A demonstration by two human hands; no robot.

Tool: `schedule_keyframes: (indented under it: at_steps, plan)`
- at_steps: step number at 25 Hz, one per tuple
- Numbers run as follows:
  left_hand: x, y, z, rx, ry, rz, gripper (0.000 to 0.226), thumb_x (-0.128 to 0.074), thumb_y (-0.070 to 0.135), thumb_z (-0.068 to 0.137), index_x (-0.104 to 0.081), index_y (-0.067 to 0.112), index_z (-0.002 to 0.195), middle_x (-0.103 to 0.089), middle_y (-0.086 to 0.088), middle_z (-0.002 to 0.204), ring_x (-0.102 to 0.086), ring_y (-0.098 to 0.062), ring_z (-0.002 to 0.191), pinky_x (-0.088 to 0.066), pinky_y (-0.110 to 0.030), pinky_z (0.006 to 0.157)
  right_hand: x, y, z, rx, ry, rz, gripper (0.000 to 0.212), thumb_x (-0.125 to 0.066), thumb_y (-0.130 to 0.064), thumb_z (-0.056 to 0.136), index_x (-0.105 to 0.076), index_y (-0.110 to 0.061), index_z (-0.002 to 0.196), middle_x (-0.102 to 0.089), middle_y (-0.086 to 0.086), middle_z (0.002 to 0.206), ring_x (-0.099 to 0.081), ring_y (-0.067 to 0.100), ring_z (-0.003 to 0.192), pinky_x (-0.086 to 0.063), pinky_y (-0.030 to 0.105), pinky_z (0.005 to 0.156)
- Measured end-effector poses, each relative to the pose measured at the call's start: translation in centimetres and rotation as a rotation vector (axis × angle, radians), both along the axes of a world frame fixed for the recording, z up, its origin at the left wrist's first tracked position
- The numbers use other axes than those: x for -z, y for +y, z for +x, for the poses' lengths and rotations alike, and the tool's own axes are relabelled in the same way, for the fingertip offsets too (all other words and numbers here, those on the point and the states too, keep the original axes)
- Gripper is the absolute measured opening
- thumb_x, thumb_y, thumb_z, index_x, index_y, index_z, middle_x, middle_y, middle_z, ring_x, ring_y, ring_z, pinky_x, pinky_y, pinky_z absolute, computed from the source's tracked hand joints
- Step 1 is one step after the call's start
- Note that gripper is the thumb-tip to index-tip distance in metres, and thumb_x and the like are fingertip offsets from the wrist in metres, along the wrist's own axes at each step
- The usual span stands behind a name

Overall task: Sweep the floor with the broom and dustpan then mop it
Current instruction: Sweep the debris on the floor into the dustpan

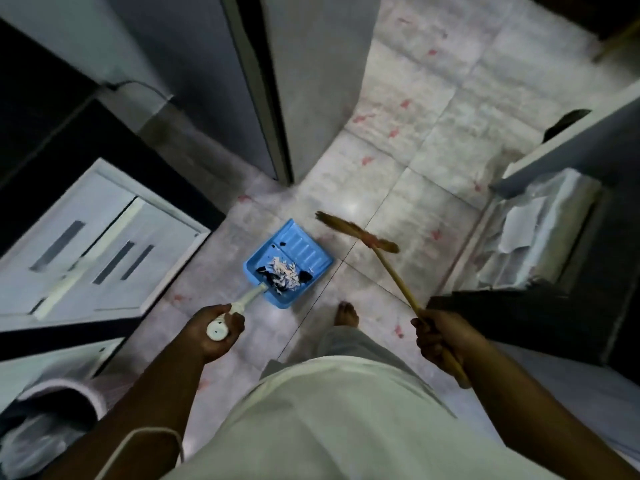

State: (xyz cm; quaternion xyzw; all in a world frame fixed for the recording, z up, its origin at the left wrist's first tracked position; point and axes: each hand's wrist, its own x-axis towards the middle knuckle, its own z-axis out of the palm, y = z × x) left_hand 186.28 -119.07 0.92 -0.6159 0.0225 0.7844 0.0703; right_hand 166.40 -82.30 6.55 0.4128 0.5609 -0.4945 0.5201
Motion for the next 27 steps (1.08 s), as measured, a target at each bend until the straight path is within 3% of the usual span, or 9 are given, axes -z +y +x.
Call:
schedule_keyframes:
  at_steps: [8,16,27]
  plan:
    - [-0.5,2.6,-14.5,0.172,0.043,0.057,0.024,-0.039,0.018,0.1,-0.048,-0.003,0.101,-0.049,-0.01,0.057,-0.05,-0.013,0.038,-0.045,-0.015,0.037,0.2,4.6,-7.8,0.125,0.058,-0.053,0.025,-0.038,-0.02,0.1,-0.047,-0.009,0.079,-0.032,0.0,0.06,-0.026,0.006,0.032,-0.023,0.016,0.028]
    - [-1.5,0.0,-28.7,0.345,0.064,0.113,0.022,-0.04,0.018,0.098,-0.047,-0.003,0.103,-0.047,-0.01,0.056,-0.049,-0.013,0.037,-0.046,-0.018,0.034,-1.4,2.4,-15.1,0.339,0.02,-0.085,0.031,-0.036,-0.023,0.101,-0.043,-0.011,0.074,-0.026,-0.001,0.065,-0.026,0.006,0.031,-0.023,0.015,0.027]
    - [-4.5,0.5,-50.9,0.457,0.116,0.021,0.022,-0.037,0.012,0.097,-0.046,-0.007,0.104,-0.044,-0.009,0.05,-0.047,-0.013,0.033,-0.045,-0.015,0.034,-3.4,0.0,-29.2,0.59,0.082,-0.114,0.029,-0.036,-0.021,0.101,-0.046,-0.01,0.076,-0.035,-0.003,0.046,-0.028,0.006,0.028,-0.023,0.014,0.028]
